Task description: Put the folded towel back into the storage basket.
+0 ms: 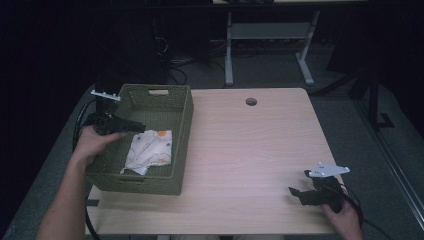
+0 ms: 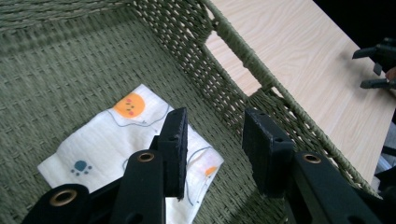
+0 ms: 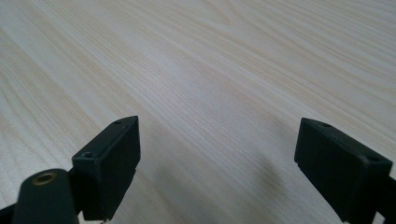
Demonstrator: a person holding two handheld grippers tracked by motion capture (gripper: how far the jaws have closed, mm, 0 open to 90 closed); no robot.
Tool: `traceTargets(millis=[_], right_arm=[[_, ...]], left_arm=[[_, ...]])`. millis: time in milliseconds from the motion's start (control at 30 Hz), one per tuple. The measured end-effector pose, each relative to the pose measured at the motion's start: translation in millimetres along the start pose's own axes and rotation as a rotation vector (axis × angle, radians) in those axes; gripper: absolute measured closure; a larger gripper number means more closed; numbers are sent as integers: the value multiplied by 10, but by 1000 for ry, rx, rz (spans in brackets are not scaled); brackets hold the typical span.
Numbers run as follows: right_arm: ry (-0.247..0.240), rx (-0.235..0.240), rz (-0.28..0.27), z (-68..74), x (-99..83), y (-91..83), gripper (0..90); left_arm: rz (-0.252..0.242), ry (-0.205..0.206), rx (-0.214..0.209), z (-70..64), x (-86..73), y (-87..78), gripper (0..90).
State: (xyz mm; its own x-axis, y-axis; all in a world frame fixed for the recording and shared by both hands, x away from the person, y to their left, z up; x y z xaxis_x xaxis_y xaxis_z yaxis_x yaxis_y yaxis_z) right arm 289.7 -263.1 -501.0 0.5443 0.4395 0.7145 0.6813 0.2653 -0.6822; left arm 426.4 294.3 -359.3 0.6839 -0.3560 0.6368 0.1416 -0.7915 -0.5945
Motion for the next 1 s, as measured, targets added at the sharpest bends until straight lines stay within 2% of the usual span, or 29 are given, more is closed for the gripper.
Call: traceTargets(millis=[167,500,800,1000], right_arm=[[-4,-1,-6,10,11,-11,140],[-2,3,-9,2,13,-17,139],[-3,5,-9,14,18,-18,140],[-10,2,-19,16,27,-42,140]], left_arm=[[-1,-5,-23,-70,21,56,602],[3,2,-26,-127,52,126,586],[-19,12,-45,-226,89,162,550],[-29,10,-38,-281,103,174,524]])
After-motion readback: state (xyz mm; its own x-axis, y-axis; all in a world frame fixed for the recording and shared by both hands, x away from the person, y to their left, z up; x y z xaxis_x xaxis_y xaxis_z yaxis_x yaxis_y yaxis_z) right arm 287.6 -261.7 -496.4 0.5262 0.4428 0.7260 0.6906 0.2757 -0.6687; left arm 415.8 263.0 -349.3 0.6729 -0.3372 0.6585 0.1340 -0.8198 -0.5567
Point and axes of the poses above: each handheld gripper's, and its own axes: y roughly forward along the jaws, x roughly out of its top, z roughly to its left, the point moved 5 cm from there along y, roughly forward along the jaws, and after that the axes turned 13 degrees about -x, right-handed, at the moved point
